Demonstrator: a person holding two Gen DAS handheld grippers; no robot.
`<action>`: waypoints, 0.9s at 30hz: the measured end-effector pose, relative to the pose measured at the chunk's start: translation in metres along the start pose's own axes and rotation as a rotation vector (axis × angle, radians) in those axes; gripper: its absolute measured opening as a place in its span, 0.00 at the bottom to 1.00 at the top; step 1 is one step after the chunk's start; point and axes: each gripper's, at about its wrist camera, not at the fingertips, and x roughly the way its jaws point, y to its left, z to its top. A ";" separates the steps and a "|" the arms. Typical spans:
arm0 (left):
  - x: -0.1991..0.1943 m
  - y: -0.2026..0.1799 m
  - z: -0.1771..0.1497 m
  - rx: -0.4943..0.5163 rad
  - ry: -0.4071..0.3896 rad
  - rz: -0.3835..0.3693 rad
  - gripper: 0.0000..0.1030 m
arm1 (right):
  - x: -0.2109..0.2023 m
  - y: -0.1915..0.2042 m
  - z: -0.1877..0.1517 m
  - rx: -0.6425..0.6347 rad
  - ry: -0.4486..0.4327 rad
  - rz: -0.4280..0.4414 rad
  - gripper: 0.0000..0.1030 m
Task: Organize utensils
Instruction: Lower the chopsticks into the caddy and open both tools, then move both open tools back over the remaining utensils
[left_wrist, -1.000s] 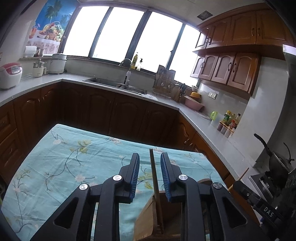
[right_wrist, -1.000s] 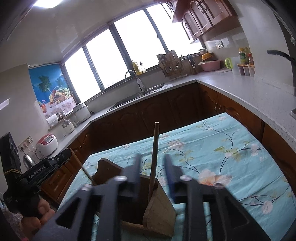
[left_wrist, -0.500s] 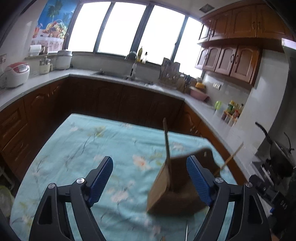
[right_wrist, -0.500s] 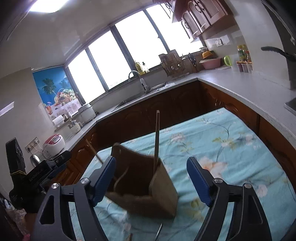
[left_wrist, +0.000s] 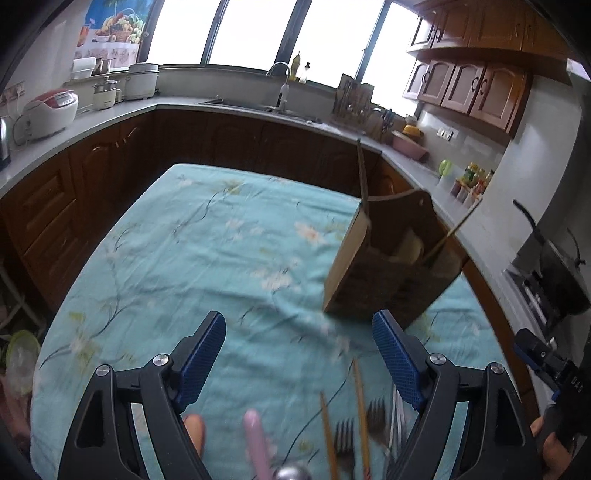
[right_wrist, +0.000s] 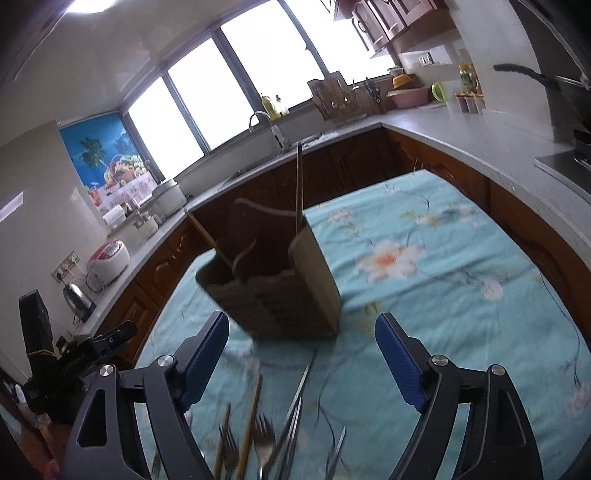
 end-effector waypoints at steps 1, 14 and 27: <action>-0.004 0.001 -0.004 0.001 0.003 0.004 0.79 | -0.003 0.000 -0.004 -0.001 0.004 -0.005 0.81; -0.030 0.003 -0.041 0.003 0.089 0.033 0.79 | -0.021 -0.002 -0.057 0.011 0.076 -0.033 0.81; 0.006 -0.006 -0.039 0.049 0.168 0.057 0.78 | 0.003 0.007 -0.065 -0.023 0.130 -0.031 0.81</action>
